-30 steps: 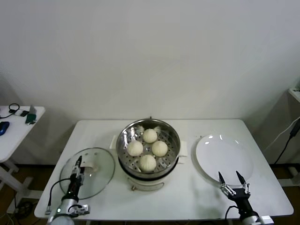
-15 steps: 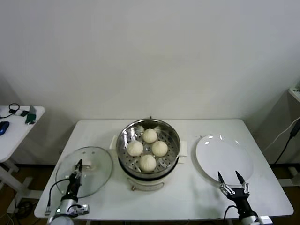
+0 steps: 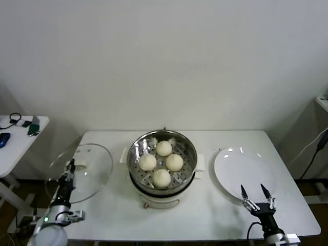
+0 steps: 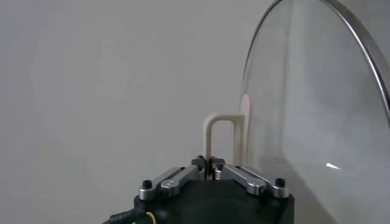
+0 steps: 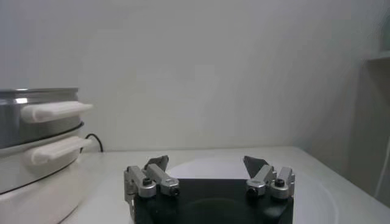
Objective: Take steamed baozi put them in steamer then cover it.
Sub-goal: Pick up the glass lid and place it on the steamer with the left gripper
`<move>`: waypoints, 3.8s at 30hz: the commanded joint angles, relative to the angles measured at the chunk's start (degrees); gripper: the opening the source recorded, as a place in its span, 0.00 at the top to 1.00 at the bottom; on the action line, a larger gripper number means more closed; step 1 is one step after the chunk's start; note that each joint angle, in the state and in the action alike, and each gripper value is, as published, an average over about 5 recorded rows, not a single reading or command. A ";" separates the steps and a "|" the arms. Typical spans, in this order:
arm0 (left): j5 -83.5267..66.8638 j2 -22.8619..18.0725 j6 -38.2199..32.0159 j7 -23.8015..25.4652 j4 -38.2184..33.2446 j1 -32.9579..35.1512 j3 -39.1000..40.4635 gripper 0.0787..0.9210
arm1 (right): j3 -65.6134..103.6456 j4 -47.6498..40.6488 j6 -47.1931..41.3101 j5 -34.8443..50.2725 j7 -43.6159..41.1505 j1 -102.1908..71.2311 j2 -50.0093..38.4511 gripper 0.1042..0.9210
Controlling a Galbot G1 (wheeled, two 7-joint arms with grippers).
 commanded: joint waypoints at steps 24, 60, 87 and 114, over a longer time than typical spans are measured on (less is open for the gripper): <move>23.45 -5.37 38.47 38.23 -27.86 -17.94 40.76 0.93 | -1.03 -4.18 3.02 -2.03 0.59 3.50 0.60 0.12; 28.21 -15.88 35.19 32.14 -14.35 -18.41 47.19 0.93 | -1.38 -6.64 5.66 -0.97 0.45 4.15 0.37 0.12; 26.87 -15.10 35.02 28.43 -10.27 -18.96 45.03 0.93 | -1.26 -6.54 6.18 -1.24 -0.07 4.05 0.76 0.12; 24.29 -14.06 34.69 26.93 -10.21 -18.03 44.35 0.93 | -1.15 -5.26 6.56 -1.15 -1.18 3.00 0.46 0.12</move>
